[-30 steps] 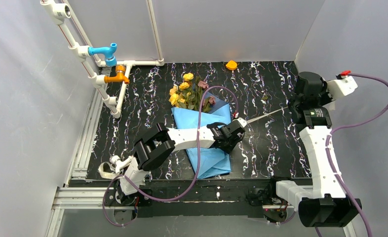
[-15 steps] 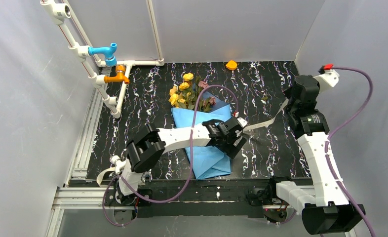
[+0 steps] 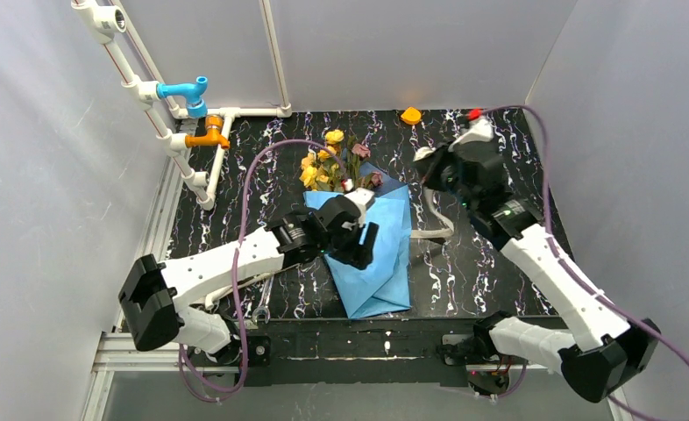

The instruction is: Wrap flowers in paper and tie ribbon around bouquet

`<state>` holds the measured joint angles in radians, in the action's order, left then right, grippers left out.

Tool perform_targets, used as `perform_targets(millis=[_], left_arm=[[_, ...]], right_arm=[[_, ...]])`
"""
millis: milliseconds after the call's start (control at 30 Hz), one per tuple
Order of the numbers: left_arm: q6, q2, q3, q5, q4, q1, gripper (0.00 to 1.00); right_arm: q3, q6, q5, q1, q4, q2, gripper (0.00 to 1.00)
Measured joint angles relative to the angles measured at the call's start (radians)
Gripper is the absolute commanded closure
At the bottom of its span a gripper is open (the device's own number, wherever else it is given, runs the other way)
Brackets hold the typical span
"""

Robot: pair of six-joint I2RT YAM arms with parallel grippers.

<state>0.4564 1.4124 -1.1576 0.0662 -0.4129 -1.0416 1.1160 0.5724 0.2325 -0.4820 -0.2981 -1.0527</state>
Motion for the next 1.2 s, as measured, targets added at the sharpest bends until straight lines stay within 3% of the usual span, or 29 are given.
perform_targets(millis=[233, 333, 467, 633, 767, 867, 1000, 1200], left_arm=[[0.074, -0.058, 0.232, -0.004, 0.068, 0.050, 0.59], [0.114, -0.055, 0.246, 0.008, 0.064, 0.047, 0.56], [0.201, -0.116, 0.290, 0.080, -0.006, 0.042, 0.43], [0.301, -0.328, 0.360, 0.210, -0.078, 0.073, 0.43], [0.291, -0.367, 0.392, 0.240, -0.067, 0.167, 0.43], [0.237, -0.280, 0.377, 0.229, -0.020, 0.257, 0.44], [0.153, -0.039, 0.270, 0.175, 0.050, 0.354, 0.45], [0.046, 0.305, 0.063, 0.101, 0.128, 0.388, 0.46]], right_arm=[[0.000, 0.000, 0.018, -0.337, 0.026, -0.128, 0.99], [-0.006, 0.005, 0.027, -0.441, 0.042, -0.182, 0.99], [-0.061, 0.028, 0.039, -0.474, 0.143, -0.225, 0.99], [-0.146, 0.019, 0.000, -0.478, 0.175, -0.355, 0.99], [-0.158, -0.014, 0.004, -0.479, 0.170, -0.469, 0.99], [-0.165, -0.039, 0.035, -0.477, 0.167, -0.510, 0.99], [-0.203, -0.055, 0.055, -0.457, 0.173, -0.509, 0.99], [-0.299, -0.056, 0.054, -0.404, 0.183, -0.500, 0.99]])
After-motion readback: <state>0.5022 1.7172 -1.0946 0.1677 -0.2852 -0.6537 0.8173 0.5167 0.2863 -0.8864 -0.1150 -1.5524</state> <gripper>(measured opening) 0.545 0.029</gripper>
